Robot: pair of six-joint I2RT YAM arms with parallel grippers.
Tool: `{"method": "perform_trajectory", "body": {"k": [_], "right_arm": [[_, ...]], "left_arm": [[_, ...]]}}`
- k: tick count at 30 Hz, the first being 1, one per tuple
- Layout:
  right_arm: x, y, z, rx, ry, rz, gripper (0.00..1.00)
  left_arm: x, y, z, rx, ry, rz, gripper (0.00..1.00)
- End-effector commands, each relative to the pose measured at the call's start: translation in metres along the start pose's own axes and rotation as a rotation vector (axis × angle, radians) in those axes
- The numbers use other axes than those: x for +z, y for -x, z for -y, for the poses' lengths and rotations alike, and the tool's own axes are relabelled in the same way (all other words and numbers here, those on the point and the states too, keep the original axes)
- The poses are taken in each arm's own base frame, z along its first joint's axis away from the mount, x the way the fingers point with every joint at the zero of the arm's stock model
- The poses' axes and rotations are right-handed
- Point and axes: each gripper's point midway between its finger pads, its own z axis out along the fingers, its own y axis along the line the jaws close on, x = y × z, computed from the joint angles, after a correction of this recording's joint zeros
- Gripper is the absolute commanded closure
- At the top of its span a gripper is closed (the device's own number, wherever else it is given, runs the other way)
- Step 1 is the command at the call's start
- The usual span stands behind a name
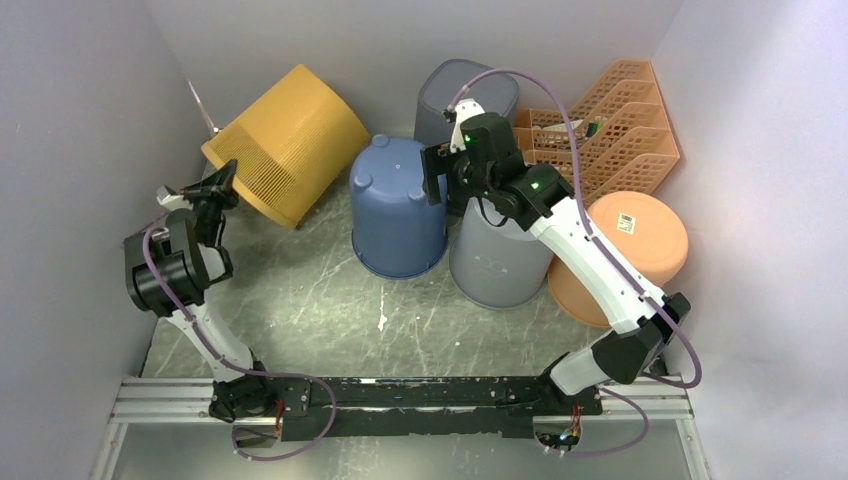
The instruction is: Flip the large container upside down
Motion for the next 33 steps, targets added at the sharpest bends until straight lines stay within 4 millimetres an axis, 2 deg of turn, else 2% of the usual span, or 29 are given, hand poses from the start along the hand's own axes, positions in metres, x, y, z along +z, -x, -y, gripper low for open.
{"method": "perform_trajectory", "body": {"k": [1,6,9,12,14,16,19,20,23,25,27,29,30,33], "right_arm": [[0.006,0.001,0.002,0.018,-0.007,0.015,0.16],[0.012,-0.005,0.002,0.017,-0.006,-0.003,0.16],[0.014,-0.002,-0.001,0.022,0.003,0.007,0.16],[0.016,0.001,-0.004,0.027,0.015,0.016,0.16],[0.017,0.001,-0.005,0.029,0.022,0.014,0.16],[0.018,0.001,-0.006,0.029,0.026,0.012,0.16],[0.017,0.002,-0.006,0.030,0.024,0.013,0.16],[0.017,0.002,-0.005,0.032,0.024,0.014,0.16],[0.015,0.004,-0.006,0.034,0.023,0.018,0.16],[0.014,0.004,-0.005,0.031,0.022,0.016,0.16],[0.014,0.004,-0.005,0.029,0.022,0.013,0.16],[0.014,0.003,-0.005,0.026,0.024,0.009,0.16],[0.014,0.003,-0.006,0.025,0.026,0.009,0.16],[0.015,0.003,-0.006,0.021,0.031,0.007,0.16]], "left_arm": [[-0.048,-0.006,-0.009,0.124,-0.076,-0.093,0.93],[-0.064,0.011,-0.020,0.149,-0.028,-0.114,0.93],[-0.083,0.025,-0.038,0.116,0.035,-0.076,0.93],[-0.098,0.024,-0.059,0.106,0.097,-0.093,0.91],[-0.106,0.021,-0.074,0.096,0.135,-0.102,0.81],[-0.114,0.019,-0.089,0.090,0.173,-0.105,0.77],[-0.128,0.019,-0.107,0.082,0.223,-0.098,0.58],[-0.131,0.018,-0.111,0.087,0.233,-0.097,0.55],[-0.137,0.015,-0.119,0.097,0.256,-0.105,0.49],[-0.139,0.012,-0.120,0.106,0.260,-0.110,0.42],[-0.141,0.010,-0.120,0.116,0.261,-0.119,0.42],[-0.142,0.008,-0.120,0.132,0.266,-0.127,0.36],[-0.142,0.008,-0.119,0.141,0.271,-0.130,0.30],[-0.141,0.006,-0.120,0.188,0.297,-0.150,0.23]]}}
